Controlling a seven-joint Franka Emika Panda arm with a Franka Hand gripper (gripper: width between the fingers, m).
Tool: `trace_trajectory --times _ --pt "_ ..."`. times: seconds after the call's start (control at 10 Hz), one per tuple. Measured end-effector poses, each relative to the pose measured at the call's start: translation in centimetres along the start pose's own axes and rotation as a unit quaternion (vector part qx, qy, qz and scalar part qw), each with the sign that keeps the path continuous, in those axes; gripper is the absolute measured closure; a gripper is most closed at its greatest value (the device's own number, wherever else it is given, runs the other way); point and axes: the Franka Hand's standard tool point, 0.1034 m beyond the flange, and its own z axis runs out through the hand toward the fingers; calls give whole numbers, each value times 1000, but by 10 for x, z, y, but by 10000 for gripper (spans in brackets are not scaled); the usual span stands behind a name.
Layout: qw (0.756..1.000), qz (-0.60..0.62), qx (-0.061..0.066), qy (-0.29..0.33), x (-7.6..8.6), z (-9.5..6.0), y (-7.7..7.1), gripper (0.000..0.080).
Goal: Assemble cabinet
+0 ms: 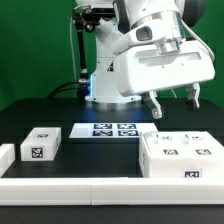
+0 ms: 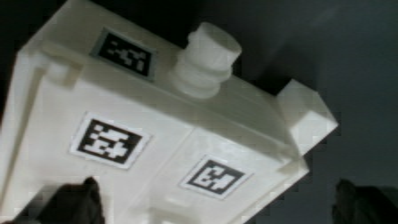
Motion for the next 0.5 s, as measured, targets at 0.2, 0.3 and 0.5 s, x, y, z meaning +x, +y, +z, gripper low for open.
trace_trajectory --times 0.2,0.3,0.5 --pt "1000 14 -1 0 -1 0 1 150" --pt "998 59 -11 10 -3 -4 0 150" --pt "990 130 -30 32 -1 -9 -13 150"
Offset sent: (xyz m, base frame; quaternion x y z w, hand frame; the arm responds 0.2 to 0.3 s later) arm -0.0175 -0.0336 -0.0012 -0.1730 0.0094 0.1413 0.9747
